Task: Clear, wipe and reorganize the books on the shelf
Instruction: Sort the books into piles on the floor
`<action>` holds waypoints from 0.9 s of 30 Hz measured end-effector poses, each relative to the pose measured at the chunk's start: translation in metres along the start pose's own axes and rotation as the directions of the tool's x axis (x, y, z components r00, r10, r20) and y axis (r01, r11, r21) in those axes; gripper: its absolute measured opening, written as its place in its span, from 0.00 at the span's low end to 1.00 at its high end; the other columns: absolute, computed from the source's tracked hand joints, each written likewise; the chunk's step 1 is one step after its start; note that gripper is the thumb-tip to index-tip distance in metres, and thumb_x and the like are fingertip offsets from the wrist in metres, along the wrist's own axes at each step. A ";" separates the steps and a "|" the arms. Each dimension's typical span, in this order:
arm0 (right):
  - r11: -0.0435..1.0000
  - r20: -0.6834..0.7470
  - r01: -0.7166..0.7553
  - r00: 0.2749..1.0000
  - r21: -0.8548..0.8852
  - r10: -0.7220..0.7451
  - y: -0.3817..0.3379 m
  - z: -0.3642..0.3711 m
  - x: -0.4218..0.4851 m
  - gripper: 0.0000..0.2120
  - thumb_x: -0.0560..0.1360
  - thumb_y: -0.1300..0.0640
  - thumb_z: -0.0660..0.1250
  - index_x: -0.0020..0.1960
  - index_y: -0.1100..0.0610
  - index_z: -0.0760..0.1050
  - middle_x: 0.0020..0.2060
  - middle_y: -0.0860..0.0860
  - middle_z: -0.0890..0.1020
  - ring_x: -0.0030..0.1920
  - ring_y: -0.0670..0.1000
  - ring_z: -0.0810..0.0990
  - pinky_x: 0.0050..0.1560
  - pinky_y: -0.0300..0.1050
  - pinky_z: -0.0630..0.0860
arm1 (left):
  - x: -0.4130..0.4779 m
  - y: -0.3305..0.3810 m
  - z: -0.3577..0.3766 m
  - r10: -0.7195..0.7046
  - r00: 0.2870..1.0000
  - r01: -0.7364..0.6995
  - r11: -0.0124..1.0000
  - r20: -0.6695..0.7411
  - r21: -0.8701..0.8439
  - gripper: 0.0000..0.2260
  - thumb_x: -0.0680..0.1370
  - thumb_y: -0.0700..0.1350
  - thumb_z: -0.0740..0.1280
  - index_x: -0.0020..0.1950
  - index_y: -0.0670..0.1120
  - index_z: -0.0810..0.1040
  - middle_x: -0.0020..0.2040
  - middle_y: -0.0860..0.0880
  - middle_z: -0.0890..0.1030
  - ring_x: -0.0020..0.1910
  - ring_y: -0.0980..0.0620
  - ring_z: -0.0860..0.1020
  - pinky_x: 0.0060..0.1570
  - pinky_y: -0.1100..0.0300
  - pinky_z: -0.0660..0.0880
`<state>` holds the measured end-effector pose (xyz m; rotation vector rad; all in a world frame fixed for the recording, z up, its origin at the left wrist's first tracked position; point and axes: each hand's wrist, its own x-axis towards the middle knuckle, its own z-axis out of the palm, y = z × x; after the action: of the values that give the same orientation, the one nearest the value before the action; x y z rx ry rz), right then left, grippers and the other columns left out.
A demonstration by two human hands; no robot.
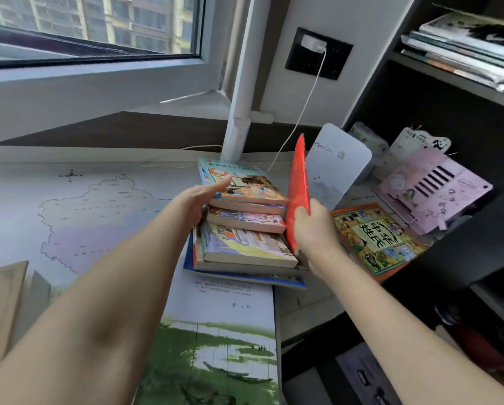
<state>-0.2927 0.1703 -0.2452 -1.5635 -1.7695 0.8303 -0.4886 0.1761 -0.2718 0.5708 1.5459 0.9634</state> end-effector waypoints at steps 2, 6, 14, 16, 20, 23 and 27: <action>1.000 -0.004 0.010 1.000 0.025 -0.010 0.003 -0.009 -0.002 0.11 0.81 0.60 0.51 0.48 0.56 0.72 0.37 0.51 0.75 0.36 0.50 0.71 0.32 0.42 0.65 | 0.003 -0.002 -0.001 0.006 1.000 -0.006 0.999 0.002 -0.048 0.24 0.75 0.56 0.68 0.65 0.43 0.71 0.52 0.43 0.80 0.41 0.47 0.79 0.38 0.56 0.76; 0.999 0.104 -0.008 0.995 -0.047 0.013 0.009 -0.005 -0.005 0.12 0.82 0.59 0.50 0.51 0.57 0.73 0.45 0.60 0.79 0.41 0.54 0.75 0.38 0.45 0.69 | 0.010 -0.002 0.002 0.012 1.000 -0.015 0.995 -0.028 -0.095 0.14 0.76 0.48 0.69 0.57 0.44 0.71 0.41 0.44 0.80 0.26 0.50 0.80 0.24 0.62 0.77; 0.987 -0.121 0.051 0.990 -0.151 -0.070 -0.004 -0.024 -0.018 0.11 0.83 0.59 0.52 0.53 0.60 0.73 0.44 0.55 0.77 0.43 0.55 0.73 0.35 0.46 0.64 | -0.006 0.007 0.009 0.032 0.975 -0.095 0.954 -0.219 -0.284 0.23 0.65 0.43 0.78 0.57 0.41 0.75 0.48 0.41 0.83 0.39 0.43 0.84 0.28 0.54 0.79; 0.976 -0.186 0.133 0.969 -0.171 -0.165 -0.025 -0.035 -0.016 0.11 0.83 0.60 0.53 0.53 0.62 0.72 0.44 0.56 0.77 0.43 0.57 0.74 0.38 0.49 0.66 | -0.022 0.021 0.005 0.071 0.964 -0.149 0.942 -0.254 -0.302 0.25 0.60 0.43 0.79 0.55 0.41 0.76 0.48 0.42 0.83 0.39 0.44 0.84 0.34 0.50 0.81; 0.945 -0.206 0.244 0.935 -0.217 -0.289 -0.065 -0.058 -0.027 0.13 0.83 0.61 0.52 0.61 0.61 0.72 0.44 0.53 0.75 0.42 0.55 0.71 0.38 0.45 0.58 | -0.051 0.048 -0.016 0.134 0.962 -0.207 0.927 -0.238 -0.312 0.37 0.53 0.45 0.81 0.60 0.43 0.74 0.49 0.43 0.83 0.38 0.44 0.84 0.37 0.49 0.81; 0.920 -0.218 0.304 0.908 -0.248 -0.359 -0.086 -0.074 -0.041 0.15 0.83 0.61 0.52 0.66 0.62 0.71 0.44 0.53 0.74 0.42 0.53 0.70 0.34 0.40 0.55 | -0.104 0.070 -0.023 0.210 0.957 -0.260 0.926 -0.200 -0.273 0.25 0.66 0.43 0.76 0.61 0.43 0.75 0.47 0.44 0.84 0.38 0.47 0.84 0.31 0.56 0.79; 0.890 -0.223 0.365 0.876 -0.273 -0.428 -0.111 -0.092 -0.065 0.16 0.83 0.62 0.52 0.66 0.62 0.71 0.44 0.52 0.74 0.41 0.51 0.69 0.32 0.41 0.58 | -0.168 0.065 -0.034 0.192 0.980 -0.200 0.956 -0.058 -0.216 0.12 0.73 0.46 0.71 0.55 0.44 0.78 0.32 0.47 0.84 0.27 0.51 0.82 0.24 0.62 0.76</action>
<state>-0.2790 0.0993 -0.1045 -1.2970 -1.9262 0.2030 -0.4960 0.0681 -0.1243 0.5578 1.4087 1.2859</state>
